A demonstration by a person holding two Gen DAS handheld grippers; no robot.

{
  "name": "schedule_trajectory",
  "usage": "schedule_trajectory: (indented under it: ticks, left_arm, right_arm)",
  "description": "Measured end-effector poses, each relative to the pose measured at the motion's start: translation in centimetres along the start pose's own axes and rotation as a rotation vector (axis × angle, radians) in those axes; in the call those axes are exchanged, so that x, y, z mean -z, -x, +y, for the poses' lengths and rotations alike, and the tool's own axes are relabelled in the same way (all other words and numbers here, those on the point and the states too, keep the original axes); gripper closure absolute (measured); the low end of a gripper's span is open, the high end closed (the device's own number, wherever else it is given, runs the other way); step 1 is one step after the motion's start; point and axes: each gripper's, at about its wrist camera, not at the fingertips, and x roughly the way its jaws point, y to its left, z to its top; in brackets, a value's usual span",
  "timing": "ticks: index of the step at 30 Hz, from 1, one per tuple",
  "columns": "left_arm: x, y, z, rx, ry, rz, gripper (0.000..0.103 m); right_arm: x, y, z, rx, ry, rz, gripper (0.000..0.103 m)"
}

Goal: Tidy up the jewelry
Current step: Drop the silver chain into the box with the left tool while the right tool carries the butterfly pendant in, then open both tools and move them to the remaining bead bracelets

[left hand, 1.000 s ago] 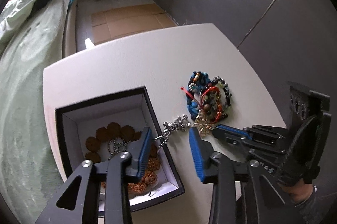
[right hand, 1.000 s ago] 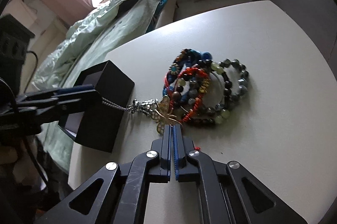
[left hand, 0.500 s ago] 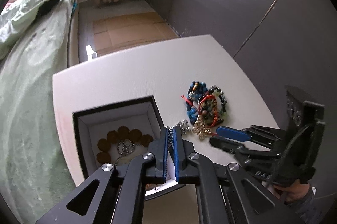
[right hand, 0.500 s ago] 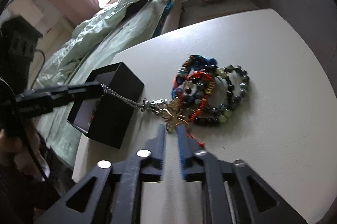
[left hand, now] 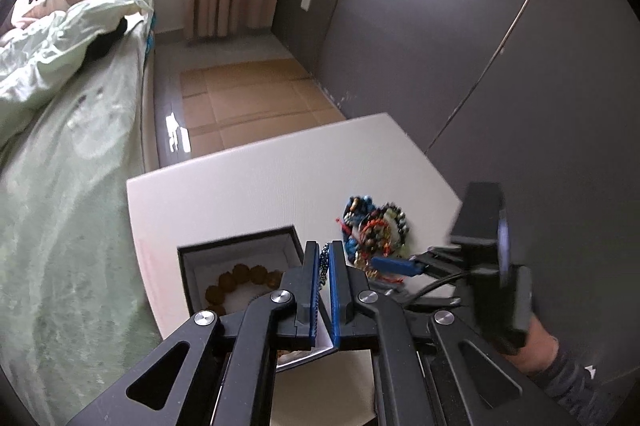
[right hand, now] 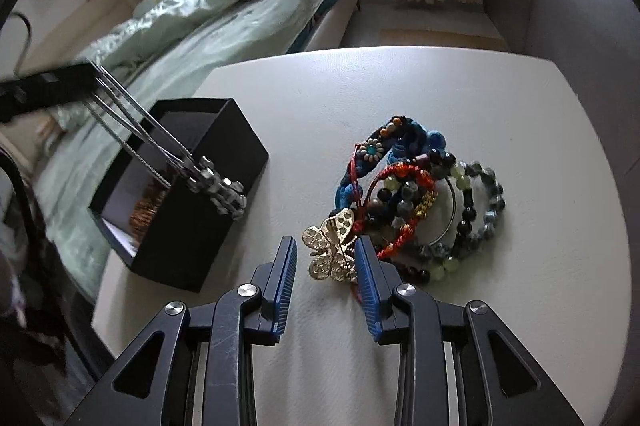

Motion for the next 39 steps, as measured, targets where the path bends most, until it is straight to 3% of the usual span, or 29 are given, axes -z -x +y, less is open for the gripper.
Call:
schedule_trajectory:
  ticks: [5, 8, 10, 11, 17, 25, 27, 28, 29, 31, 39]
  left_arm:
    - [-0.8, 2.0, -0.6, 0.005, -0.012, -0.046, 0.099]
    - [-1.2, 3.1, -0.7, 0.0, -0.015, -0.072, 0.099]
    - [-1.4, 3.9, -0.7, -0.006, -0.016, -0.089, 0.099]
    - [-1.5, 4.3, -0.6, -0.01, -0.015, -0.097, 0.099]
    - [-1.8, 5.3, 0.3, -0.029, -0.001, -0.115, 0.099]
    - [-0.7, 3.3, 2.4, -0.04, 0.054, -0.045, 0.096]
    - [-0.4, 3.0, 3.0, -0.049, 0.074, -0.027, 0.09]
    - [-0.2, 2.9, 3.3, -0.049, 0.083, -0.028, 0.076]
    - [0.1, 3.1, 3.6, -0.048, 0.093, -0.036, 0.054]
    - [0.5, 3.6, 4.1, -0.052, 0.105, -0.063, 0.038]
    - [2.2, 5.0, 5.9, -0.074, 0.143, -0.092, 0.038]
  right_arm:
    - [-0.2, -0.8, 1.2, 0.063, 0.06, 0.027, 0.064]
    - [-0.2, -0.6, 1.1, 0.083, 0.059, 0.03, 0.072]
    - [-0.1, -0.3, 0.9, 0.06, 0.041, 0.031, 0.073]
    - [0.0, -0.1, 0.8, 0.054, 0.038, 0.026, 0.089]
    - [0.1, 2.3, 0.8, -0.004, 0.007, -0.025, 0.089]
    - [-0.9, 5.0, 2.9, -0.089, 0.012, -0.081, 0.089]
    - [-1.2, 5.6, 3.5, -0.11, 0.015, -0.092, 0.089]
    - [-1.5, 5.9, 3.9, -0.123, 0.016, -0.098, 0.089]
    - [-1.7, 6.1, 4.3, -0.133, 0.017, -0.103, 0.089]
    - [-2.3, 6.2, 4.9, -0.146, 0.017, -0.111, 0.089]
    - [-3.7, 5.7, 7.4, -0.199, 0.014, -0.108, 0.089]
